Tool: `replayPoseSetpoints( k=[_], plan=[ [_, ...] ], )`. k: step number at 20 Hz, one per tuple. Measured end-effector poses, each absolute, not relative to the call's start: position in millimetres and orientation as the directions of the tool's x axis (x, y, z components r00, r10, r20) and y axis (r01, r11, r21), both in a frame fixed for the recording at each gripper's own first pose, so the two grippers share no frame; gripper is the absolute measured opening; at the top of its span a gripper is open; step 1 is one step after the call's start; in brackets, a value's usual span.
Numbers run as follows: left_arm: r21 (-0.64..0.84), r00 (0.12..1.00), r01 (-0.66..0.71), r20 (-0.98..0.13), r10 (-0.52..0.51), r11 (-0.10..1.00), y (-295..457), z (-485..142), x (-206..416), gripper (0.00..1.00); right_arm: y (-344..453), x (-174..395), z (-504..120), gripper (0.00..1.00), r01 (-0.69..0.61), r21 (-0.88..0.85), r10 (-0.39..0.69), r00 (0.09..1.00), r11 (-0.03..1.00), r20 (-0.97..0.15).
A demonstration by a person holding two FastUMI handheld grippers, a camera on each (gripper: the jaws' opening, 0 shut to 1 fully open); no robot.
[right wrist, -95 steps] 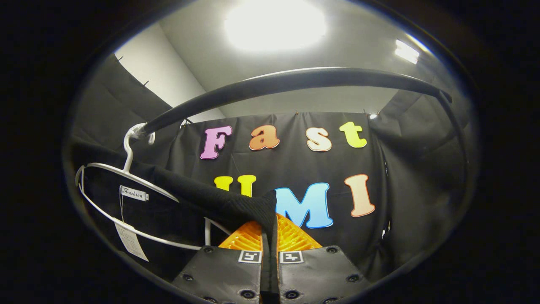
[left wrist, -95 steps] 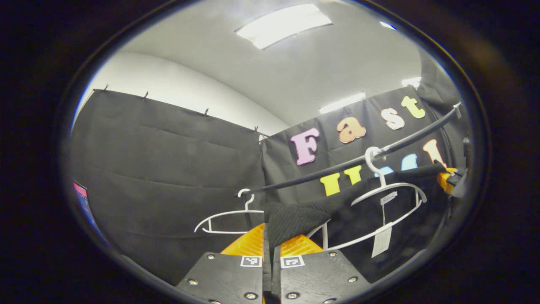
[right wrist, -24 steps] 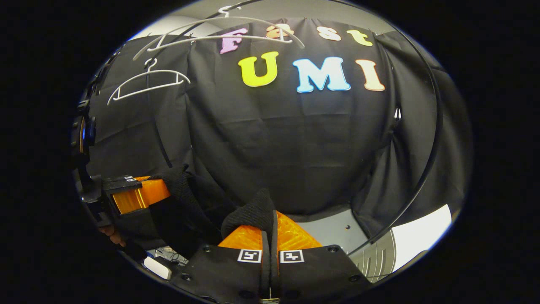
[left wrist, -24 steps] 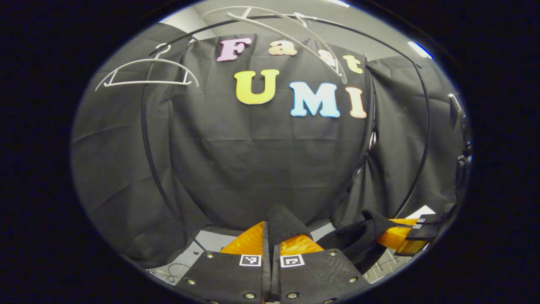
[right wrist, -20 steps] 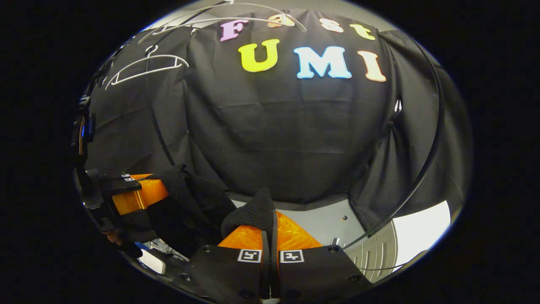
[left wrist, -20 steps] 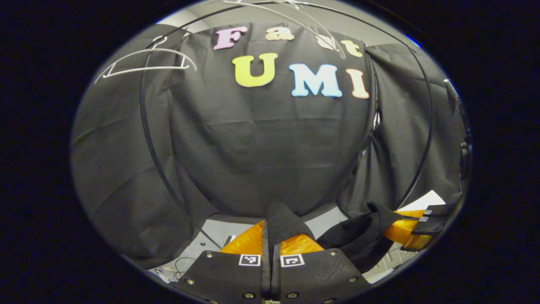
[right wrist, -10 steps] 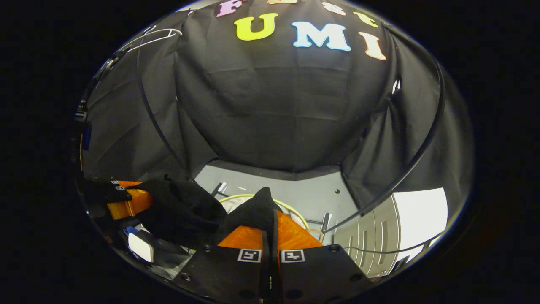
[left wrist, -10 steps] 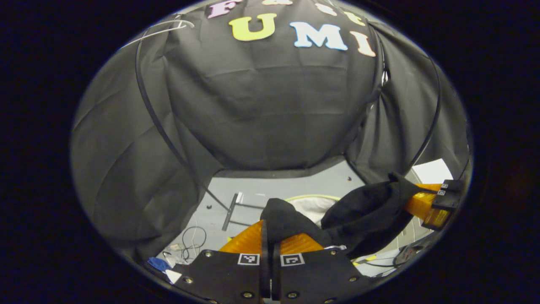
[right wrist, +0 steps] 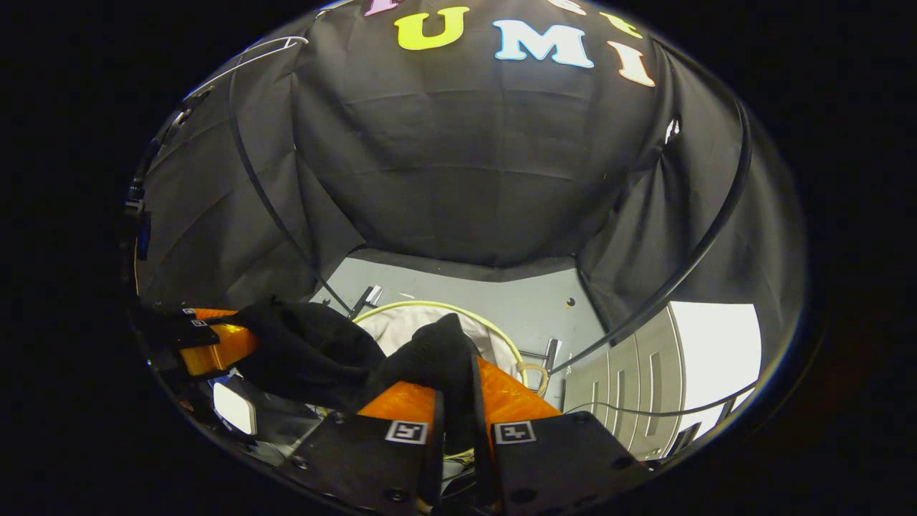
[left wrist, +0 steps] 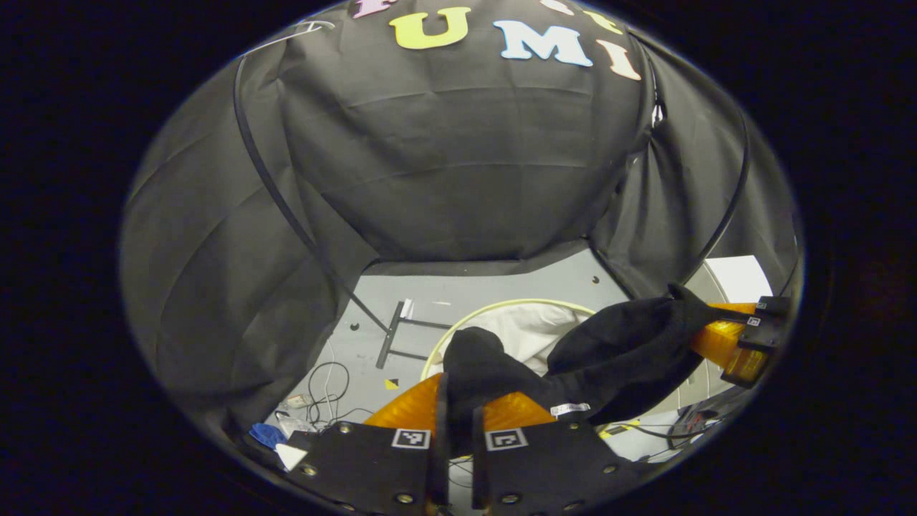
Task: Grasp the clothes on the hanger with both hands and then place them into the laundry hamper below.
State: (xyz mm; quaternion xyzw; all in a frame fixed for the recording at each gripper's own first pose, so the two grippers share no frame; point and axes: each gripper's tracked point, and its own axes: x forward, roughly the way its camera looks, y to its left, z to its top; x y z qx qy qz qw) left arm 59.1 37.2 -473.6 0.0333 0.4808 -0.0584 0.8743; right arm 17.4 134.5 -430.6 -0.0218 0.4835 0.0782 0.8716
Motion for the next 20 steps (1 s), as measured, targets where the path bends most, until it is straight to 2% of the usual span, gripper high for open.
replayPoseSetpoints(
  k=[1,4,7,8,9,17,18,20],
  plan=[
    [0.001,0.537,0.132,-0.841,-0.07,0.991,39,-471,60,0.3,132,15,-432,0.24,-0.154,0.034,0.11,0.52,0.987,-0.847],
    [0.023,0.588,0.124,-0.807,-0.055,0.992,42,-457,73,0.82,131,15,-428,0.69,-0.15,0.053,0.125,0.532,0.987,-0.837],
    [0.034,0.623,0.125,-0.78,-0.052,0.992,37,-438,72,0.83,130,21,-413,0.99,-0.153,0.049,0.129,0.574,0.987,-0.809],
    [0.033,0.633,0.127,-0.772,-0.055,0.991,35,-432,74,0.89,130,24,-410,0.97,-0.16,0.047,0.133,0.58,0.986,-0.804],
    [0.033,0.642,0.129,-0.764,-0.059,0.991,35,-430,74,0.9,128,26,-406,0.97,-0.161,0.044,0.132,0.587,0.986,-0.799],
    [0.022,0.74,0.137,-0.667,-0.087,0.99,30,-360,82,0.9,118,33,-348,0.97,-0.126,0.064,0.133,0.673,0.99,-0.728],
    [0.019,0.757,0.138,-0.647,-0.093,0.99,28,-346,84,0.9,116,34,-335,0.94,-0.127,0.069,0.138,0.691,0.99,-0.709],
    [0.011,0.796,0.146,-0.596,-0.111,0.989,25,-313,88,0.89,111,33,-306,0.97,-0.136,0.079,0.154,0.723,0.987,-0.674]
  ],
)
